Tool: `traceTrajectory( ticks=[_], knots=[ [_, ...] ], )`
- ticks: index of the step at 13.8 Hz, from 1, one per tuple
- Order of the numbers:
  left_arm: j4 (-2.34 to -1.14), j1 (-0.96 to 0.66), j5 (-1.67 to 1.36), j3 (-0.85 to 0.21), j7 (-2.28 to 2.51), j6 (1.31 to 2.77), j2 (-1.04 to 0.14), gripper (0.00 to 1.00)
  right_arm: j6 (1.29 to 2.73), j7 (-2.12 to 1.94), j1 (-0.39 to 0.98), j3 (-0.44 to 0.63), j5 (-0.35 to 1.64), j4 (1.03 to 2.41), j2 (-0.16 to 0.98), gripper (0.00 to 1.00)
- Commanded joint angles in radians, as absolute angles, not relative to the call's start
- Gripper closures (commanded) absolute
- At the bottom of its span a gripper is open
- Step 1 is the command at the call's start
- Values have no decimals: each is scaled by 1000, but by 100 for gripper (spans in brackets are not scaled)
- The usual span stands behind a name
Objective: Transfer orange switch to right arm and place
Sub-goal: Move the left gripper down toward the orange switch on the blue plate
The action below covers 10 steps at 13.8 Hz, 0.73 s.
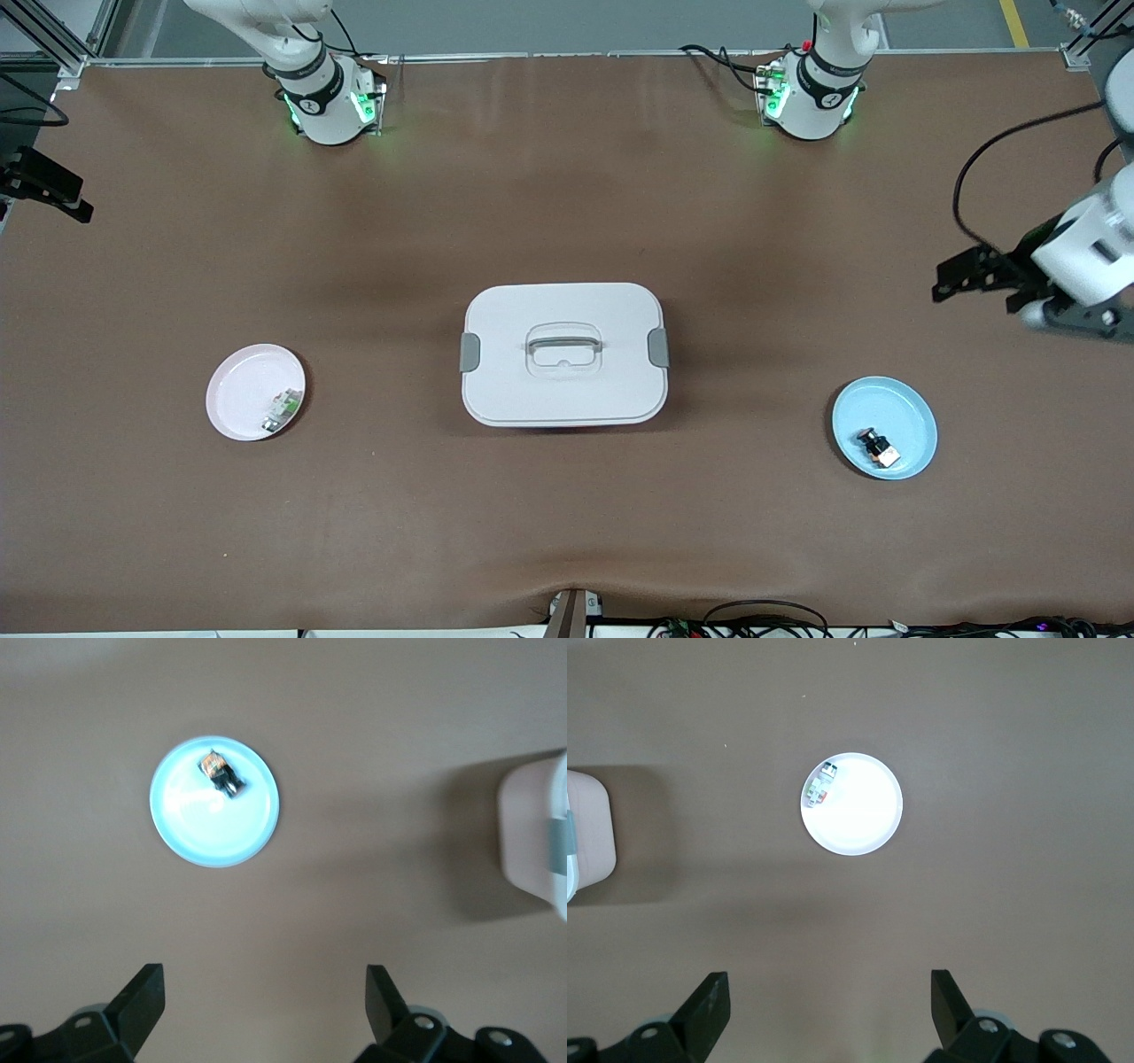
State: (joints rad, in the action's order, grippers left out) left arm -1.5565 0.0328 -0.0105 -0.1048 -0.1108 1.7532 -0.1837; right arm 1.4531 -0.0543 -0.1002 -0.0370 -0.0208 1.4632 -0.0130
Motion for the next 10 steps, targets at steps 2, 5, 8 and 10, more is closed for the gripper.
traceTrajectory(
  ticks=[2, 5, 8, 10],
  knots=[
    [-1659, -5, 46, -113, -141, 1981, -239, 0, 1440, -48, -113, -52, -17, 1457, -15, 0],
    [-1718, -3, 45, -112, -274, 2133, -293, 0, 1446, -46, -112, -52, -17, 1457, -14, 0],
    [-1717, 15, 32, -114, -430, 2204, -357, 0, 1451, -46, -115, -52, -17, 1457, -12, 0],
    [-1709, 23, 31, -112, -523, 2255, -403, 0, 1453, -44, -114, -52, -17, 1457, -12, 0]
  ],
)
